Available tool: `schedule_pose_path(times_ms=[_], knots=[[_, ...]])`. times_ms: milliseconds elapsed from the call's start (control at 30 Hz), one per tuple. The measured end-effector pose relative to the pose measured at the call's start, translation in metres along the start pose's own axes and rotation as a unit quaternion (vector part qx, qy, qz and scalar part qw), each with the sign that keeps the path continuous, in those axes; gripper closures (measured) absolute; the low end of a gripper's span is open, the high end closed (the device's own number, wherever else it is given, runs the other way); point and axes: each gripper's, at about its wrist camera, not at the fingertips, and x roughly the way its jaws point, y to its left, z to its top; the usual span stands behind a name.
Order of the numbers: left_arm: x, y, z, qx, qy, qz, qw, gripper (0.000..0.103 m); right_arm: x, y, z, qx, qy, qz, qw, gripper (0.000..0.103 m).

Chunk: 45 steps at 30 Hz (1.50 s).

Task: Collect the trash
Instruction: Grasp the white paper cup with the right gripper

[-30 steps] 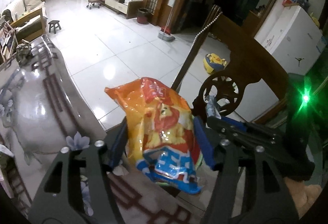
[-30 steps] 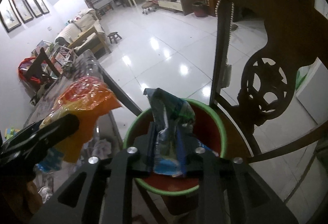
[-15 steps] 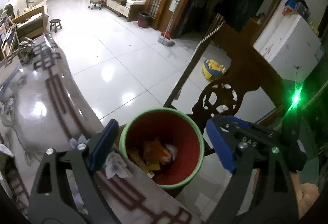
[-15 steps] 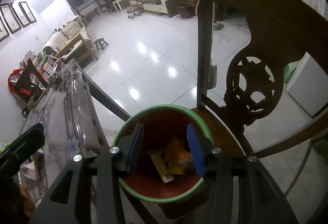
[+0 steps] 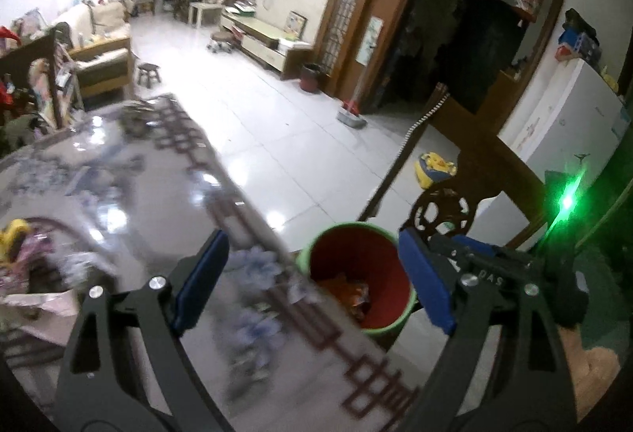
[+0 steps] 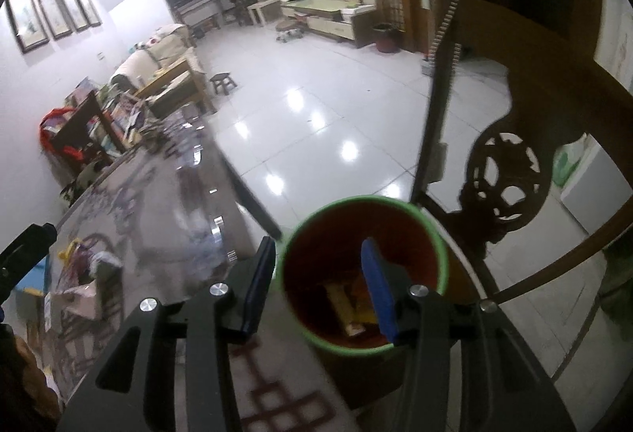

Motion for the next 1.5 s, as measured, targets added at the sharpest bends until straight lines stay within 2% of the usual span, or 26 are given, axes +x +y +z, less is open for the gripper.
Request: schedule_pose_path(times_ms=[133, 300, 600, 800, 1000, 1300, 1400, 1500], knots=[[-0.043, 0.033, -0.020, 0.001, -0.006, 0.046, 0.9989, 0.018, -0.008, 0.042, -0.015, -0.034, 0.006, 0.018, 0.999, 0.058], [-0.090, 0.090, -0.054, -0.023, 0.011, 0.103, 0.9944, 0.018, -0.010, 0.097, -0.039, -0.072, 0.022, 0.051, 0.996, 0.058], [-0.153, 0.178, -0.103, -0.089, 0.015, 0.169, 0.9815, 0.018, 0.009, 0.192, -0.100, -0.148, 0.089, 0.108, 0.979, 0.056], [-0.171, 0.209, -0.125, -0.113, 0.023, 0.176, 0.9776, 0.018, 0.023, 0.232, -0.144, -0.189, 0.146, 0.133, 0.962, 0.055], [-0.170, 0.217, -0.130, -0.119, 0.027, 0.170, 0.9780, 0.018, 0.039, 0.254, -0.168, -0.201, 0.183, 0.154, 0.950, 0.055], [-0.170, 0.227, -0.129, -0.124, 0.024, 0.164, 0.9784, 0.018, 0.079, 0.266, -0.179, -0.207, 0.229, 0.145, 0.940, 0.056], [-0.166, 0.231, -0.131, -0.135, 0.027, 0.162, 0.9771, 0.018, 0.087, 0.266, -0.180, -0.199, 0.240, 0.163, 0.936, 0.061], [-0.159, 0.237, -0.133, -0.152, 0.032, 0.159, 0.9750, 0.018, 0.089, 0.266, -0.178, -0.199, 0.242, 0.171, 0.934, 0.062]])
